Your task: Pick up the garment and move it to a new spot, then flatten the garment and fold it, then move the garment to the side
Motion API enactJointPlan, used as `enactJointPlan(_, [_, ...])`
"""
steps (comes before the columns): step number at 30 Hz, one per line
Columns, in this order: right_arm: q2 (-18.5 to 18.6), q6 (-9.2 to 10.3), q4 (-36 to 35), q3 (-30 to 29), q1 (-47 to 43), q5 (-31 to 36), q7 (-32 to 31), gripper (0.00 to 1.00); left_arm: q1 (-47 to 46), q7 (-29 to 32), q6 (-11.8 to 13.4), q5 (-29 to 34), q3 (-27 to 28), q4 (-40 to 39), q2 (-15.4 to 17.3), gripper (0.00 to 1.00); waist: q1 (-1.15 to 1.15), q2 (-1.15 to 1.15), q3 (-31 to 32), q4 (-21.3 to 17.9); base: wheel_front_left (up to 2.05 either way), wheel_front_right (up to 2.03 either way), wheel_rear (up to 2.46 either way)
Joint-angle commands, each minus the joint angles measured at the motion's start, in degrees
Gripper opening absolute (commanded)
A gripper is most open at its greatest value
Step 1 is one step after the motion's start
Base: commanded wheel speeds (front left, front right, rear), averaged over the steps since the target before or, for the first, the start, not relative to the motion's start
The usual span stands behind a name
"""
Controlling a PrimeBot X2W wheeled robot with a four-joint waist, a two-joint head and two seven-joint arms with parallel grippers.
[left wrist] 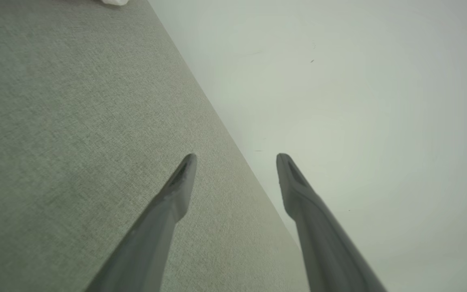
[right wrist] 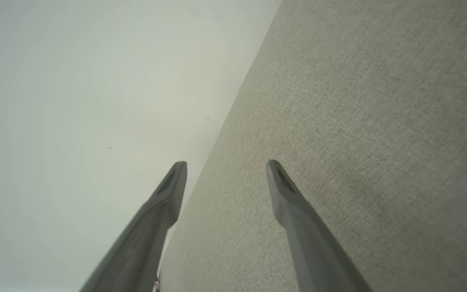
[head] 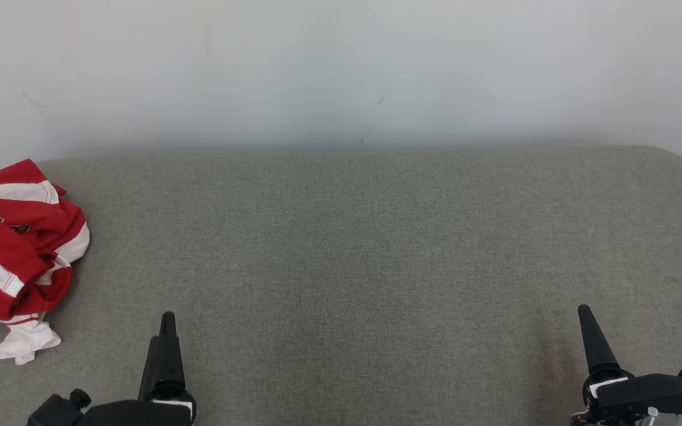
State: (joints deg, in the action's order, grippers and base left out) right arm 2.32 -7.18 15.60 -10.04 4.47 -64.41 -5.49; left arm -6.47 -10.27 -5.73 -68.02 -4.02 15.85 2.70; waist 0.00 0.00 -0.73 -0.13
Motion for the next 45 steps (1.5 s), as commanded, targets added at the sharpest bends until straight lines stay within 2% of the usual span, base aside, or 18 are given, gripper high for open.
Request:
enactJointPlan(1, [0.58, -0.27, -1.03, 0.62, 0.15, 1.41, 0.57, 1.0, 0.27, -0.36, 0.3, 1.84, 0.13, -1.09, 0.08, 1.0, 0.0, 0.0, 0.0, 0.0, 0.0, 0.0, 0.0])
enactJointPlan(27, [0.64, -0.35, -2.93, 6.81, -1.71, 27.55, 8.3, 1.0, 4.51, -2.09, 8.58, 31.47, 1.0, -6.93, 0.15, 1.0, 0.0, 0.0, 0.05, -0.17, 0.0, 0.0, 0.0])
enactJointPlan(45, [0.66, -0.39, -4.46, 10.51, -2.99, 39.61, 12.6, 1.0, 6.08, -3.04, 10.03, 44.55, 2.24, -8.2, 0.19, 1.0, 0.0, 0.0, -0.02, -0.32, 0.0, 0.0, 0.0])
